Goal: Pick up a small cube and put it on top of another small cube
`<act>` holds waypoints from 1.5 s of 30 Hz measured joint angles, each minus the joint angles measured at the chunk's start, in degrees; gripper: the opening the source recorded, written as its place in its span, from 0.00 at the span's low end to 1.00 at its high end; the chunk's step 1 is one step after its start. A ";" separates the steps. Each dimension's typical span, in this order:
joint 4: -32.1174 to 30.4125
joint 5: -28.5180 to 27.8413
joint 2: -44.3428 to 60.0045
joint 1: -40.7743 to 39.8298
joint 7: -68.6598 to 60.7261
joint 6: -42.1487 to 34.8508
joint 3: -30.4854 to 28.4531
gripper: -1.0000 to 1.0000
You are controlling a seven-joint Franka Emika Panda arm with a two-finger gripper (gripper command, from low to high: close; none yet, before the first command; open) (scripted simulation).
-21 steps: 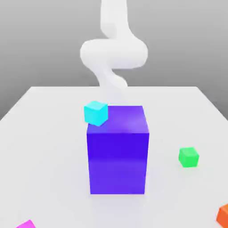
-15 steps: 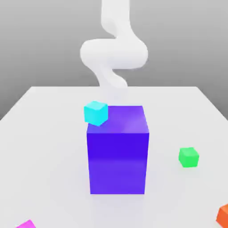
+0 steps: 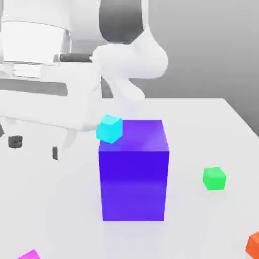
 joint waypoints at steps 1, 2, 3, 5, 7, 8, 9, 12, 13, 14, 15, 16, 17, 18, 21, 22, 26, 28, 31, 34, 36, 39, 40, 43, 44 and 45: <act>0.28 0.25 2.08 -0.31 0.61 0.47 -0.18 0.50; 0.57 0.54 4.17 -0.59 1.18 0.92 -0.39 0.50; 0.85 0.87 6.25 -0.84 1.74 1.39 -0.65 0.50; 1.42 1.66 10.43 -1.39 2.76 2.32 -1.21 0.50; 1.99 2.56 14.61 -2.10 3.70 3.24 -1.67 0.50; 2.28 3.05 16.70 -2.48 4.15 3.69 -1.86 0.50; 2.57 3.57 18.80 -2.88 4.57 4.14 -2.04 0.50; 3.70 4.90 25.06 -3.86 4.94 7.04 -1.88 0.50; 4.16 5.25 27.13 -4.10 4.78 8.50 -1.65 0.50; 4.63 5.55 29.21 -4.35 4.61 10.03 -1.36 0.50; 4.96 5.74 30.63 -4.53 4.49 11.09 -1.15 0.00; 4.96 5.74 30.63 -4.53 4.49 11.09 -1.15 0.00; 4.96 5.75 30.63 -4.53 4.49 11.09 -1.15 0.00; 4.96 5.76 30.63 -4.53 4.48 11.11 -1.14 0.00; 5.13 5.89 31.34 -4.61 4.40 11.67 -1.04 0.00; 4.97 5.81 30.66 -4.53 4.46 11.14 -1.15 0.00; 3.17 4.74 23.72 -3.69 4.97 6.01 -1.87 0.00; 0.26 4.11 20.32 -1.85 2.48 5.68 0.83 0.00; -4.41 3.59 15.96 1.06 -2.04 6.15 5.40 0.00; -9.39 3.53 11.58 4.12 -7.21 6.81 10.31 0.00; -12.96 3.81 8.47 6.27 -11.19 7.27 13.93 0.00; -18.44 4.90 3.63 9.86 -17.88 7.93 19.41 0.00; -20.25 5.47 2.00 11.74 -20.24 8.15 21.13 0.00; -26.09 7.75 -3.39 21.02 -28.40 8.76 25.69 0.00; -28.32 8.66 -5.46 24.59 -31.57 8.97 26.69 0.00; -30.74 9.54 -7.70 27.00 -34.88 9.20 27.47 0.00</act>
